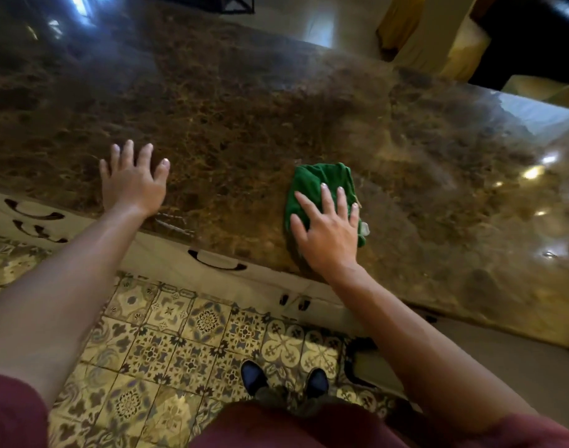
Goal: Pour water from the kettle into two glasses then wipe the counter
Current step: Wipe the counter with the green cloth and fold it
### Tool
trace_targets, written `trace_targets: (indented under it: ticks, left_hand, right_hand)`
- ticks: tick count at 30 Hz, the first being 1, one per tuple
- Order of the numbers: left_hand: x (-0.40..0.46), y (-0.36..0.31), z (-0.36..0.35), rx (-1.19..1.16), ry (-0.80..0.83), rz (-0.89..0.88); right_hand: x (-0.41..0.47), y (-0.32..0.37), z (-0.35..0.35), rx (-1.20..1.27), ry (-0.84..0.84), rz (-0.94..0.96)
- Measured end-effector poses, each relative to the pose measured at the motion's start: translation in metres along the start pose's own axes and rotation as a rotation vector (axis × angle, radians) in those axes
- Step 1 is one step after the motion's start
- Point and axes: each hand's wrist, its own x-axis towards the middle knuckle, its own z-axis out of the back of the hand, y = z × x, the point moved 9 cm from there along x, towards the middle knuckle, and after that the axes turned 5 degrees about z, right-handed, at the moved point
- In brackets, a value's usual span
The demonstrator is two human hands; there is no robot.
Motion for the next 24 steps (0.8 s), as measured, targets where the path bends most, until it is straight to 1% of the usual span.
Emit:
trace_targets:
  ticks: [4,7,9,11,13,15,18,21,22,24]
  left_hand:
    - [0.003,0.003,-0.001,0.012,0.000,0.013]
    - [0.003,0.006,-0.002,0.012,0.000,0.018]
    - [0.004,0.008,-0.004,0.009,-0.008,0.016]
    - [0.004,0.009,-0.004,0.002,-0.016,0.011]
    - [0.004,0.009,-0.004,-0.009,-0.025,0.004]
    - [0.005,0.007,-0.004,-0.018,-0.033,-0.001]
    - [0.009,0.011,-0.002,-0.056,-0.050,-0.013]
    - [0.017,0.032,0.010,-0.104,-0.101,-0.063]
    - [0.021,0.042,0.013,-0.093,-0.108,-0.056]
    - [0.026,0.064,0.016,-0.078,-0.111,0.040]
  right_hand:
    - [-0.024,-0.074,0.021,-0.007,-0.022,-0.174]
    - [-0.051,-0.123,0.037,-0.018,-0.069,-0.279]
    - [-0.068,-0.146,0.043,0.018,-0.089,-0.377]
    - [-0.072,-0.149,0.040,0.057,-0.093,-0.461]
    - [-0.065,-0.135,0.034,0.059,-0.104,-0.479]
    - [-0.052,-0.108,0.029,0.053,-0.098,-0.434]
    - [-0.027,-0.045,0.011,0.032,-0.043,-0.290]
    - [-0.002,0.040,-0.010,0.047,-0.020,-0.102]
    - [0.003,0.067,-0.016,0.060,-0.019,-0.045]
    - [0.012,0.113,-0.027,0.066,-0.001,0.056]
